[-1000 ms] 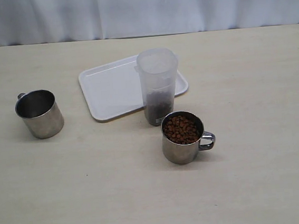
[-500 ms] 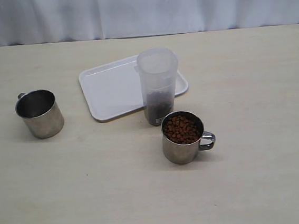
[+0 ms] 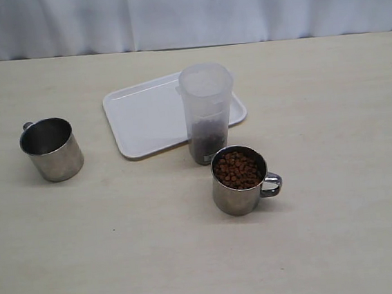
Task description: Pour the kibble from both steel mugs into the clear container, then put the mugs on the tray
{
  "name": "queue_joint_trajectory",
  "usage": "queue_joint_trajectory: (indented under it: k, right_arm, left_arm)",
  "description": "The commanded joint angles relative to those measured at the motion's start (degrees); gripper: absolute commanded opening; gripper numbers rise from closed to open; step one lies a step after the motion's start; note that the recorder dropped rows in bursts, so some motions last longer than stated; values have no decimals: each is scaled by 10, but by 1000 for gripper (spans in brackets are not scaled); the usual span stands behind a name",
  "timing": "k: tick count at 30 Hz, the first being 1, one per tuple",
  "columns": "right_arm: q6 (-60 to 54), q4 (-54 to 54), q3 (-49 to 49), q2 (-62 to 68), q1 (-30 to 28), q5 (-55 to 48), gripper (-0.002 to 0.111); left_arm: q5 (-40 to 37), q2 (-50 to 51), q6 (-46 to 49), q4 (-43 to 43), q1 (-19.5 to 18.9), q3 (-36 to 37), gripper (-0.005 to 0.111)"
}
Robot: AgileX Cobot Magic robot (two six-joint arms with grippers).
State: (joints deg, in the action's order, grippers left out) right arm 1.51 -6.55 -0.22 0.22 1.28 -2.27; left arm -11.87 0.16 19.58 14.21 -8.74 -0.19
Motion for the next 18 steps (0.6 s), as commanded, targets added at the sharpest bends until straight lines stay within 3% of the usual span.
queue_joint_trajectory:
  k: [1,3,5,10,14,18]
  right_arm:
    - [-3,-127,2,-2,2,142,5]
    - [-3,-252,2,-2,2,159,5]
    - [-3,-292,2,-2,2,161,5]
    - [24,-284,2,-2,2,144,5]
    - [44,-169,-25,7,5,43,5]
    - [28,-156,-71,80,59,7,5]
  left_arm:
    - [4,-2,1,-2,1,2,0]
    - [2,-2,1,-2,1,2,0]
    - [1,-2,1,-2,1,2,0]
    - [1,-2,1,-2,1,2,0]
    - [1,-2,1,-2,1,2,0]
    - [1,-2,1,-2,1,2,0]
